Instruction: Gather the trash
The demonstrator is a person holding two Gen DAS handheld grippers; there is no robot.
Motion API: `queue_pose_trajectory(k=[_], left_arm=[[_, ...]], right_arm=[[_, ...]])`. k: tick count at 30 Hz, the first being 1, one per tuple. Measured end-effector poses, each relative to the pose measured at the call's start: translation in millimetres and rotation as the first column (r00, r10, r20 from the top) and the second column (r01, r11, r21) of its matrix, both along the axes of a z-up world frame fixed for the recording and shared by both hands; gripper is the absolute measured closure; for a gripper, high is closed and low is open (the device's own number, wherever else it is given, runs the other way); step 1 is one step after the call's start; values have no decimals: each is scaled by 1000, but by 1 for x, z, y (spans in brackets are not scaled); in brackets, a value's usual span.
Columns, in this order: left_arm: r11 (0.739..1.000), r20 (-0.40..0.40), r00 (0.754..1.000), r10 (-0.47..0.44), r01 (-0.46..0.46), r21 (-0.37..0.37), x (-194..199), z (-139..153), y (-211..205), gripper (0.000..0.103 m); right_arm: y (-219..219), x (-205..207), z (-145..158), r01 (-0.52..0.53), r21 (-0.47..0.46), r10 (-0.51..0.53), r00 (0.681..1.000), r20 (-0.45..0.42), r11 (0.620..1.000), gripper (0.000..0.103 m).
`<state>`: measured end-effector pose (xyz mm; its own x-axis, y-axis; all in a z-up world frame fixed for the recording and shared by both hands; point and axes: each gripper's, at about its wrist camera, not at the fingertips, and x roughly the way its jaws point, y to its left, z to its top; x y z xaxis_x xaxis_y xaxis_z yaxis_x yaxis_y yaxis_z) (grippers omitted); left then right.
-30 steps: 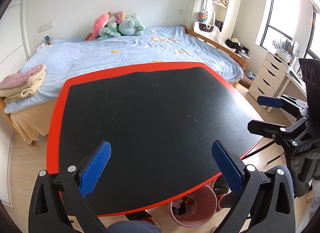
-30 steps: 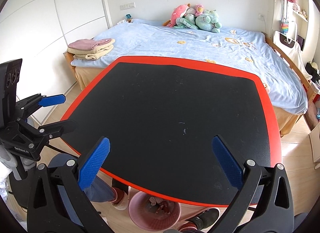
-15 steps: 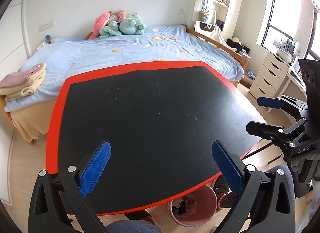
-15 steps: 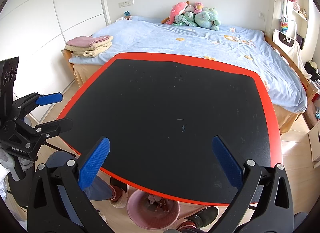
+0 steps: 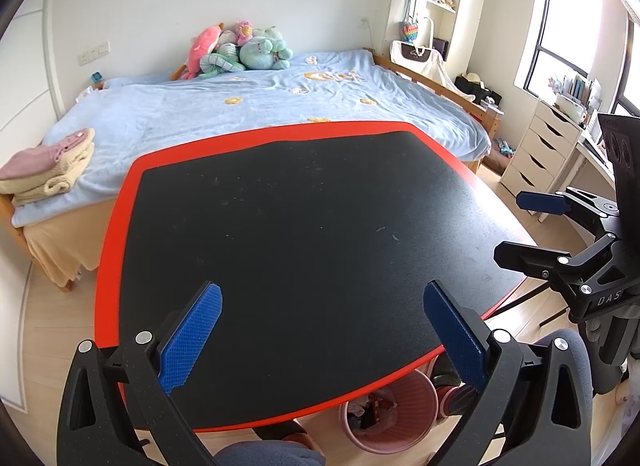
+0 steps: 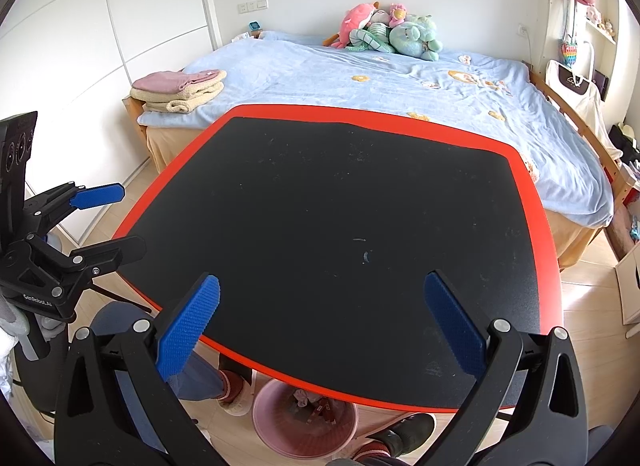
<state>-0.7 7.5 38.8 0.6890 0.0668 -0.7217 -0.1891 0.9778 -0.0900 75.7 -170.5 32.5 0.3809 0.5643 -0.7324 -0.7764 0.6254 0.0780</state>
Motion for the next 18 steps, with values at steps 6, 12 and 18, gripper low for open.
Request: queue_pose_trajectory(k=[6,12,18], left_arm=[[1000,0,1000,0,0,0,0,0,-1,6],[1000,-4,1000,-3,3,-1,1,-1,0,6],[1000,-6,1000,-1,1,-1,1,-2,0,6]], right_arm=[[0,0,0,1,-1,-1,1000,0,1000,3],[1,1,-2,2,-6,-2,1000,-4,1000,3],[0,4,-6,4,-10,-4,1000,-9,1000,3]])
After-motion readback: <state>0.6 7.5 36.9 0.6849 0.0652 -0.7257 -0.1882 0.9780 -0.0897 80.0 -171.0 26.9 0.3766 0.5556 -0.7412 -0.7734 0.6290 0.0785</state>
